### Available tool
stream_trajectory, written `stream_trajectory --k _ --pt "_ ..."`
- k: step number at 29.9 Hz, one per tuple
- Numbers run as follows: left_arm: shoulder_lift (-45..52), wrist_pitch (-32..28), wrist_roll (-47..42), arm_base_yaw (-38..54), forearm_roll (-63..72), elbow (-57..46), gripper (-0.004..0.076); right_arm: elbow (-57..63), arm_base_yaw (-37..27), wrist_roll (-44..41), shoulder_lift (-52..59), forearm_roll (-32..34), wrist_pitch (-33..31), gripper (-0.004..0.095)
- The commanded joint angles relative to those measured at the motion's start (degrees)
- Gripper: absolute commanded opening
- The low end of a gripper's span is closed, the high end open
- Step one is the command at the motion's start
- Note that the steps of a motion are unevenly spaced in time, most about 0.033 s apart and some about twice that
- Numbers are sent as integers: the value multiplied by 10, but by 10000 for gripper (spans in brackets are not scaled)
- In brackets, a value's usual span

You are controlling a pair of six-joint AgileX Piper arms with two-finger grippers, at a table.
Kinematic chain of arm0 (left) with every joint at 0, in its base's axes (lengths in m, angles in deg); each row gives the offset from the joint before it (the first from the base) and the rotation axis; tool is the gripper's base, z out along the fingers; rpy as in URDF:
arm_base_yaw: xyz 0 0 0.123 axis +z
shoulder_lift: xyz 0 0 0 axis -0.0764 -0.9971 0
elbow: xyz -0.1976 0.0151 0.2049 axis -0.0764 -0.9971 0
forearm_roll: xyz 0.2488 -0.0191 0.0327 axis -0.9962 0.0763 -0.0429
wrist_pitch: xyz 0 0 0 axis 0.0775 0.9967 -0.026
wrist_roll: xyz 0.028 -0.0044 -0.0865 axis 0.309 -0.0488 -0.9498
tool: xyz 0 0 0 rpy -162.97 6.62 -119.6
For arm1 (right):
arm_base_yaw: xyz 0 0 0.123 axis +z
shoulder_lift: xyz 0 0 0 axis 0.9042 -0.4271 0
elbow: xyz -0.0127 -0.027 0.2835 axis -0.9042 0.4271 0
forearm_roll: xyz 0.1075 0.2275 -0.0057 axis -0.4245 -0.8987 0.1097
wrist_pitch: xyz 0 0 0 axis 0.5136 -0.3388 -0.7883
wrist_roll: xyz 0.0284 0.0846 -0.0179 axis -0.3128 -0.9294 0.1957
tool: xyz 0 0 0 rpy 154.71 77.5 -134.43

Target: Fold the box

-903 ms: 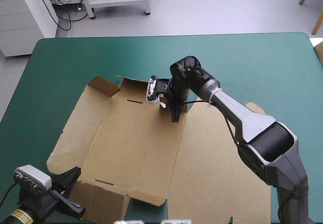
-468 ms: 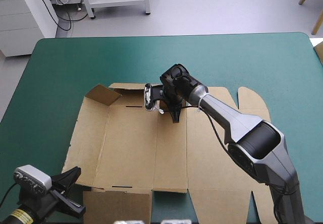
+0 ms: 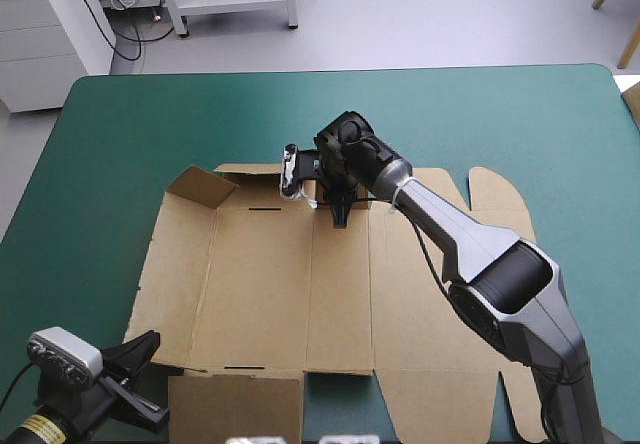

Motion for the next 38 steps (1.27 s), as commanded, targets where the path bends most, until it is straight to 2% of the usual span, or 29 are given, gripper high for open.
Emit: stream_trajectory --k 1,7,19,21,27,33,38 --pt "-9 -43 -3 0 13 14 -8 -42 -4 -80 58 17 -3 429" --pt "-9 -43 -3 0 13 14 -8 -46 -4 -181 125 11 -3 419" --pt "-9 -43 -3 0 13 14 -8 -10 -4 -304 323 -29 -3 392" --pt "-9 -43 -4 0 13 14 -8 23 -4 -328 355 -22 -3 316" --pt "-9 -43 -3 0 13 14 -8 161 -4 -381 465 -13 -3 -22" --pt "-9 -43 -3 0 13 14 -8 334 -4 -424 580 -14 16 -20" --pt "-9 -43 -3 0 13 14 -8 490 -4 -466 705 -18 85 -20"
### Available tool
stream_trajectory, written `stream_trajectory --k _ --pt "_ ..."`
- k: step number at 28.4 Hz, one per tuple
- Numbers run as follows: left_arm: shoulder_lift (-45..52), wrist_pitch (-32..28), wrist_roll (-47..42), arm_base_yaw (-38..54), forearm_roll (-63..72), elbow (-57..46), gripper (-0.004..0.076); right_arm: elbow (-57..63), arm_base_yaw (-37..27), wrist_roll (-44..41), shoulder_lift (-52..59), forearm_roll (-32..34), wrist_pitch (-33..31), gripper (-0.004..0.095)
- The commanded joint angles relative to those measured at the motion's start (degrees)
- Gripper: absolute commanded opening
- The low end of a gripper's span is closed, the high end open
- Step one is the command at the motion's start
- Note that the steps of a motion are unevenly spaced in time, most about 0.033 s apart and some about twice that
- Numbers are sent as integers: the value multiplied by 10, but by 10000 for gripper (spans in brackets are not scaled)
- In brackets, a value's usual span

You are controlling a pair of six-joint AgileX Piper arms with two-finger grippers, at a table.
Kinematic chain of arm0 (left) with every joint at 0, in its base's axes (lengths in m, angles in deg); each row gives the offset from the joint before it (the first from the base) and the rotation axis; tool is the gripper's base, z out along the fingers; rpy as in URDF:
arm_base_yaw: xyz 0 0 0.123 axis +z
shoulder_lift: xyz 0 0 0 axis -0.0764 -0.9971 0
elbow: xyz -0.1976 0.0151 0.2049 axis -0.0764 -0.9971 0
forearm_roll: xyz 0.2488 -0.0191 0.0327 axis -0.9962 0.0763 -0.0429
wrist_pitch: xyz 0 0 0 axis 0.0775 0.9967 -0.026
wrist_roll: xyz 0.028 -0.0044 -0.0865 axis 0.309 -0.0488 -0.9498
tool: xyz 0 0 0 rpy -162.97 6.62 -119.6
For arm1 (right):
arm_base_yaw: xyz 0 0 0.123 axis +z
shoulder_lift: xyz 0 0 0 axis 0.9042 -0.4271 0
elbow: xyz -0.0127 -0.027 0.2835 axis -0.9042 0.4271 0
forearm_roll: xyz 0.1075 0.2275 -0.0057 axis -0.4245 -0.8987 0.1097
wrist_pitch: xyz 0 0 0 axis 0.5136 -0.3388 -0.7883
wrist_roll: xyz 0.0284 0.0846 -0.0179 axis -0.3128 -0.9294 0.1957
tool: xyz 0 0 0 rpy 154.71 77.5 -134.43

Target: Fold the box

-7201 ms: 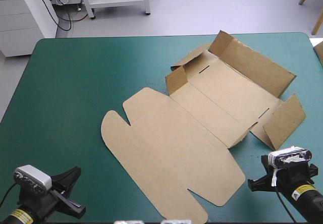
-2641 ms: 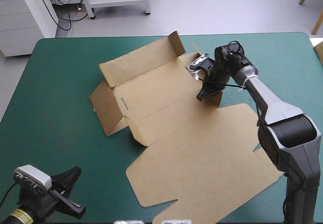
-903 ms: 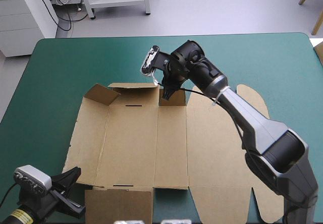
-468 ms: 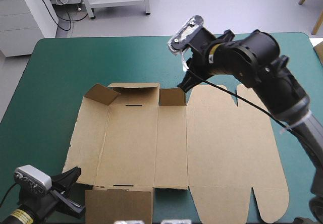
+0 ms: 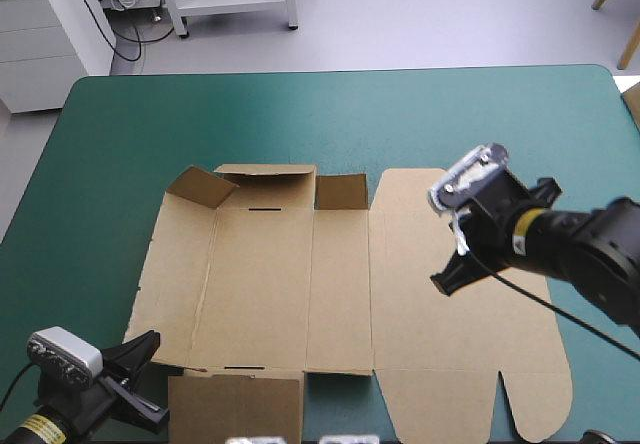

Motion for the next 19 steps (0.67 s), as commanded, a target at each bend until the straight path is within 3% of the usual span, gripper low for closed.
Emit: stream_trajectory --k 1,10,19 --pt "-9 -43 -3 0 13 14 -8 82 -3 -35 90 7 76 -20" --pt "-9 -43 -3 0 13 14 -8 309 -3 -109 304 4 131 -20" --pt "-9 -43 -3 0 13 14 -8 436 -3 -132 457 -1 187 -20"
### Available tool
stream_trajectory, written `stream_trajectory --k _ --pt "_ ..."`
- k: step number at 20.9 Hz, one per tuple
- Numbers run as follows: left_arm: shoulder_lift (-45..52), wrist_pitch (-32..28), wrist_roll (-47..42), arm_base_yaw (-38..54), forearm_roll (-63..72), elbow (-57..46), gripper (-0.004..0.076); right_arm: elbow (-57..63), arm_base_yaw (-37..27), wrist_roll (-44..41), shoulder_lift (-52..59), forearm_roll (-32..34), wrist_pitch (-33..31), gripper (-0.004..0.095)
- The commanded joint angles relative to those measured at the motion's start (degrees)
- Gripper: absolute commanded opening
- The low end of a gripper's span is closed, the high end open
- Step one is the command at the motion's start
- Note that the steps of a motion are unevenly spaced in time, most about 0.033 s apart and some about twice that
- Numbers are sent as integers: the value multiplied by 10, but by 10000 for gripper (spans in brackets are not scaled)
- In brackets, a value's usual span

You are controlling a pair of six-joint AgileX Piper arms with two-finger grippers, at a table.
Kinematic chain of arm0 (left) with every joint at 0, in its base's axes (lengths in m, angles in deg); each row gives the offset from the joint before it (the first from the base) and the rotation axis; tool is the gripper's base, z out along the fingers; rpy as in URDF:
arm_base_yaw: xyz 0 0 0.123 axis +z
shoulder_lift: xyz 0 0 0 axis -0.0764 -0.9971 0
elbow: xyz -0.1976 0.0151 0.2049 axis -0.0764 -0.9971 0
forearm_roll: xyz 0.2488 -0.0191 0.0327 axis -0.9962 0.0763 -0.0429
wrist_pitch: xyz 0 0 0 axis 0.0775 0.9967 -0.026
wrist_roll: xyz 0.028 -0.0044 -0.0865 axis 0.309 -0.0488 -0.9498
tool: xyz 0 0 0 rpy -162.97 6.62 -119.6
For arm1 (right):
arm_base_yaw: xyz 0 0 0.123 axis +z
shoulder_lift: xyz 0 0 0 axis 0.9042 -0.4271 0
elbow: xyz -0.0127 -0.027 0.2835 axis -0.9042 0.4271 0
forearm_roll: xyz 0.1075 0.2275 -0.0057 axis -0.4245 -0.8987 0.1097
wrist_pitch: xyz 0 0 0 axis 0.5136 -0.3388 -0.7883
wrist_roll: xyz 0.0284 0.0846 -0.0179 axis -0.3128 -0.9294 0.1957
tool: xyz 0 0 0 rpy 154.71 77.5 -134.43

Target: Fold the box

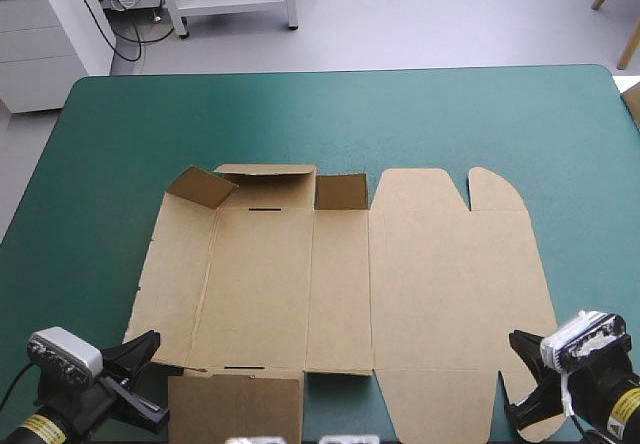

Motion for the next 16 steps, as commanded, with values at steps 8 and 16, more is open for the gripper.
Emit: stream_trajectory --k 8,16 --pt "-9 -43 -2 0 18 14 135 22 -3 -10 38 -6 63 -20" --pt "-9 -42 -2 0 48 14 494 22 -3 -10 38 -7 63 -20"
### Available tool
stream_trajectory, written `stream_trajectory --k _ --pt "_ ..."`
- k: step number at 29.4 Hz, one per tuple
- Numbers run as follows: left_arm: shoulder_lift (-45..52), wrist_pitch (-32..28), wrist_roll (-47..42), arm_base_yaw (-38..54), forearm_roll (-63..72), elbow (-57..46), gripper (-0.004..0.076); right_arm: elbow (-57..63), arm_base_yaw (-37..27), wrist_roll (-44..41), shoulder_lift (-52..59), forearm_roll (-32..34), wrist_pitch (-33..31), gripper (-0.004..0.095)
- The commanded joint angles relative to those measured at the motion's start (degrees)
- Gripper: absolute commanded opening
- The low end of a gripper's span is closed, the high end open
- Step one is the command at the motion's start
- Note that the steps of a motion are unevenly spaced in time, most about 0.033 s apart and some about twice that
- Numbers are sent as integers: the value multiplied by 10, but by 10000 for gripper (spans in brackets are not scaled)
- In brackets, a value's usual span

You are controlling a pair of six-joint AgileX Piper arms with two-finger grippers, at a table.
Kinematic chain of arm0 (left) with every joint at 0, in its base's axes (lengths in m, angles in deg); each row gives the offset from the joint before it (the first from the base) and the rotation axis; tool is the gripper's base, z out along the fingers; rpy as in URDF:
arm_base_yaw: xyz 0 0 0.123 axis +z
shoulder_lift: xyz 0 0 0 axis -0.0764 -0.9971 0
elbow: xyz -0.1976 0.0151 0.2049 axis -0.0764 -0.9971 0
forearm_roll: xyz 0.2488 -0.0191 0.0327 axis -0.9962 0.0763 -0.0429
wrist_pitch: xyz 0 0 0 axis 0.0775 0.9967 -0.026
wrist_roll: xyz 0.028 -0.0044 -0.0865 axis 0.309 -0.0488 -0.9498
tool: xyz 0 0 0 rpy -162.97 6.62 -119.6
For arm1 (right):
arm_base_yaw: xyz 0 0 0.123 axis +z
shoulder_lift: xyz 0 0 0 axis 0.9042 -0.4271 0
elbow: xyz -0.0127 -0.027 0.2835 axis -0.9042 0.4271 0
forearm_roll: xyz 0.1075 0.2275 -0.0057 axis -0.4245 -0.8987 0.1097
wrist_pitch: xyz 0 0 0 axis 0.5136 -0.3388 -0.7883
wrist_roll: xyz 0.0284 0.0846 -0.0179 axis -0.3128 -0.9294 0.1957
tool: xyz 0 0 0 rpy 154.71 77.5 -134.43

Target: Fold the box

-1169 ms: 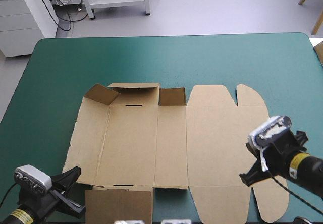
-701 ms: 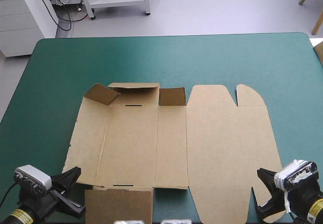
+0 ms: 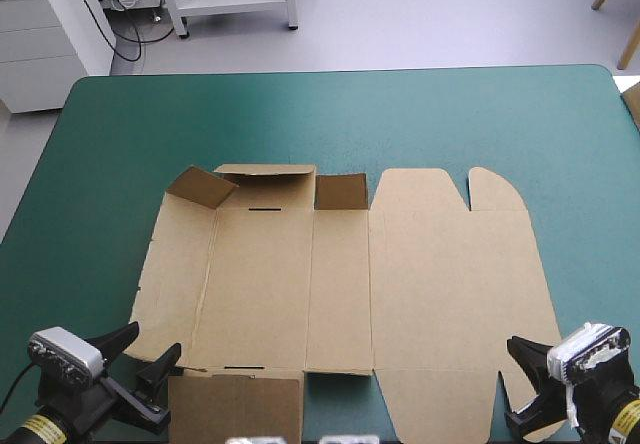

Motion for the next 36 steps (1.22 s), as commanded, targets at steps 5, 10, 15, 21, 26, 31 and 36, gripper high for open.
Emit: stream_trajectory --k 5,10,15,21,26,31,36 --pt "-9 -41 -2 0 35 14 494 -13 -3 1 -7 5 40 -20" --pt "-33 -18 -2 0 47 47 494 -13 -3 1 -7 5 40 -20" --pt "-103 34 -6 0 3 106 494 -13 -3 1 -7 5 40 -20" --pt "-217 48 -19 0 -5 173 494 -13 -3 1 -7 5 40 -20" --pt "-327 70 -22 0 -5 233 494 -13 -3 1 -7 5 40 -20" --pt "-425 120 -22 0 -5 299 494 -13 -3 1 -7 5 40 -20" --pt "-502 202 -22 0 -7 375 494 -13 -3 1 -7 5 40 -20"
